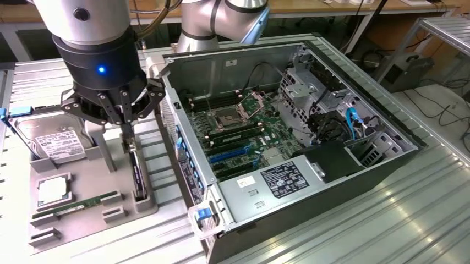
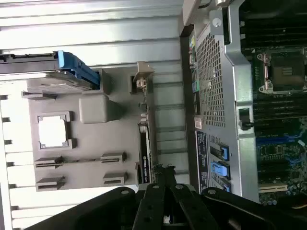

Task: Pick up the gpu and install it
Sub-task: 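Reach for the gpu, then pick up the gpu and move the gpu toward the slot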

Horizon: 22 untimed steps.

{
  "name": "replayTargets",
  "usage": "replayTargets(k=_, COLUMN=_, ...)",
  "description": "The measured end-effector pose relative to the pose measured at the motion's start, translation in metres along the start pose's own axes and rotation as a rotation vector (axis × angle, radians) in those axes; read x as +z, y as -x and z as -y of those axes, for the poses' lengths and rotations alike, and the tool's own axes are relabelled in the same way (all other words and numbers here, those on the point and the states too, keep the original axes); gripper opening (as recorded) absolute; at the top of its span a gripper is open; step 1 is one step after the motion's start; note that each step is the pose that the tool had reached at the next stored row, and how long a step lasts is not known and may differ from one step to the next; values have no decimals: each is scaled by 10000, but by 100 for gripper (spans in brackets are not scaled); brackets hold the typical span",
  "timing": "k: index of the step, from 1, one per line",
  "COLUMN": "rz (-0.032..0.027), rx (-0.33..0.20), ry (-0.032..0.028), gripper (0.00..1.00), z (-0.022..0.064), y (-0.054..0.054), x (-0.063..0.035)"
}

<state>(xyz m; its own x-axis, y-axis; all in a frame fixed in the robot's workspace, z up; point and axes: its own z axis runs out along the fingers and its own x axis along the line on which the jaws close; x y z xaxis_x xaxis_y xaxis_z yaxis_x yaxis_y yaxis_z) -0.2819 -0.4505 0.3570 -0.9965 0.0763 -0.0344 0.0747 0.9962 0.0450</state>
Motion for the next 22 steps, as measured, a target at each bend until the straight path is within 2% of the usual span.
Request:
replayTargets(k=1, rz=1, rx=-1, ry=-7, gripper=11, z=4, y=-34, x=31)
replayTargets(k=15, rz=1, rx=-1, ry=-7, gripper=11, z=4, y=-34, x=31)
replayTargets(k=16, rz=1, rx=-1, ry=-7, gripper=17, z=4, y=-34, x=31)
replayTargets(k=17, rz=1, rx=-1, ry=-7, gripper=30, z=4, y=-34, x=31)
replayTargets(k=18, rz=7, rx=-1, ry=-7, gripper=30, z=4, y=-34, x=34)
replayTargets(k=19, rz=25, rx=0, ry=-5, gripper=36, z=5, y=-34, x=44)
replayTargets(k=20, rz=41, rx=0, ry=-6, gripper=36, z=6, y=-35, x=64)
replayTargets(k=21, rz=45, rx=0, ry=-6, gripper=42, z=7, y=-36, x=89)
replayTargets(k=22, rz=46, rx=1, ry=-5, gripper=42, z=7, y=-37, x=105)
